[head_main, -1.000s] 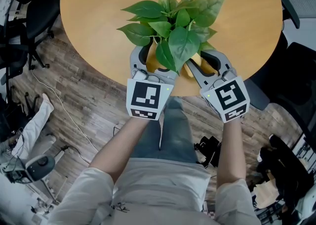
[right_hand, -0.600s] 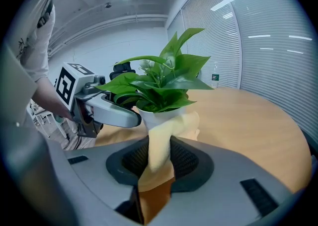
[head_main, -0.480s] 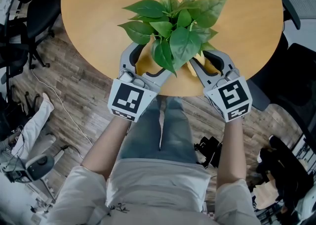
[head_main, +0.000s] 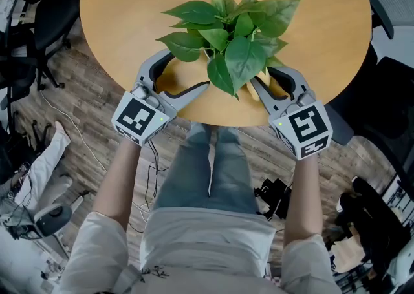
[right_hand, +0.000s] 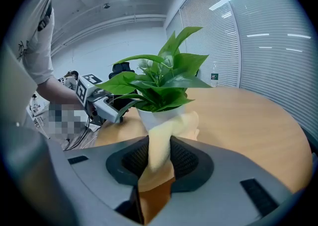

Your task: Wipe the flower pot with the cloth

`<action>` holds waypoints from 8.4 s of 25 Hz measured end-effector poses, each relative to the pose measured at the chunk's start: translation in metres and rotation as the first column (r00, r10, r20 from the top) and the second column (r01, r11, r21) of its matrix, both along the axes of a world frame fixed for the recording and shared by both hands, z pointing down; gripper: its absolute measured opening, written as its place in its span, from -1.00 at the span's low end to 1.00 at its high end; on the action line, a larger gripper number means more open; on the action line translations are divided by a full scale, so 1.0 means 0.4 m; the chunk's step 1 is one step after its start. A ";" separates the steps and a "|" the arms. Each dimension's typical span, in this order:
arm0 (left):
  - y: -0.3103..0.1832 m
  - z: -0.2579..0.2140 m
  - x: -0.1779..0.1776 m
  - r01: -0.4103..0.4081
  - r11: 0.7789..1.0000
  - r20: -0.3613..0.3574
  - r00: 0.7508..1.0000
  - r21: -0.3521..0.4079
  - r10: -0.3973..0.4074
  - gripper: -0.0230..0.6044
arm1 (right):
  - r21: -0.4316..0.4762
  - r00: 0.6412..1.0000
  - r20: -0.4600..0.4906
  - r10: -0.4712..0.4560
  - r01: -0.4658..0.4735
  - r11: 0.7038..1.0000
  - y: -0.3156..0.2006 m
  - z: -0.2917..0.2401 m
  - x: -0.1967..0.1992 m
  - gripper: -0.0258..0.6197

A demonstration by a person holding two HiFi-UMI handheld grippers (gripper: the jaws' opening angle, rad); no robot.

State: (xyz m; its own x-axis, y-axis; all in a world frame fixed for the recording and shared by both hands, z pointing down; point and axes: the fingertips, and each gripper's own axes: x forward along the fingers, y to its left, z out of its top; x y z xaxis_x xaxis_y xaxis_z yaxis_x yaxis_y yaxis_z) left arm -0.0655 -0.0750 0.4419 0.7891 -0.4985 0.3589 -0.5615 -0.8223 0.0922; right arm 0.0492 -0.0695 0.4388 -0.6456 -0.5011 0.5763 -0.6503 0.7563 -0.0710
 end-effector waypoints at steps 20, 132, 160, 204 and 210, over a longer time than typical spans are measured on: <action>-0.089 -0.072 0.120 -0.386 0.921 -0.141 0.910 0.061 0.391 0.46 | -0.004 0.999 -0.006 0.035 -0.035 0.999 0.001 -0.002 0.015 -0.61; -0.089 -0.066 0.140 -0.211 0.977 -0.139 0.967 0.035 0.213 0.38 | -0.014 0.999 -0.027 0.032 -0.033 0.999 -0.013 0.025 0.039 -0.61; -0.096 -0.068 0.195 -0.142 0.990 -0.173 0.975 0.014 0.142 0.36 | 0.069 0.994 -0.079 0.072 -0.066 0.995 -0.073 -0.005 0.065 -0.61; -0.107 -0.057 0.210 0.265 0.963 -0.123 0.955 -0.047 -0.269 0.35 | 0.024 0.997 -0.025 0.070 -0.069 0.997 -0.017 0.016 0.002 -0.61; -0.103 -0.059 0.215 0.312 0.948 -0.119 0.941 -0.056 -0.317 0.35 | 0.020 0.998 -0.018 0.059 -0.058 0.998 -0.005 0.014 -0.006 -0.61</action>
State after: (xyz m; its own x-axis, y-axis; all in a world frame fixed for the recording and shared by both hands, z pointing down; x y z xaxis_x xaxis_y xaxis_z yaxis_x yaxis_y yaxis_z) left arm 0.0203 -0.1162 0.4182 0.6336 -0.7173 0.2898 -0.7731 -0.6005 0.2042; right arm 0.0469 -0.0715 0.4446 -0.6040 -0.5492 0.5776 -0.6946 0.7180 -0.0437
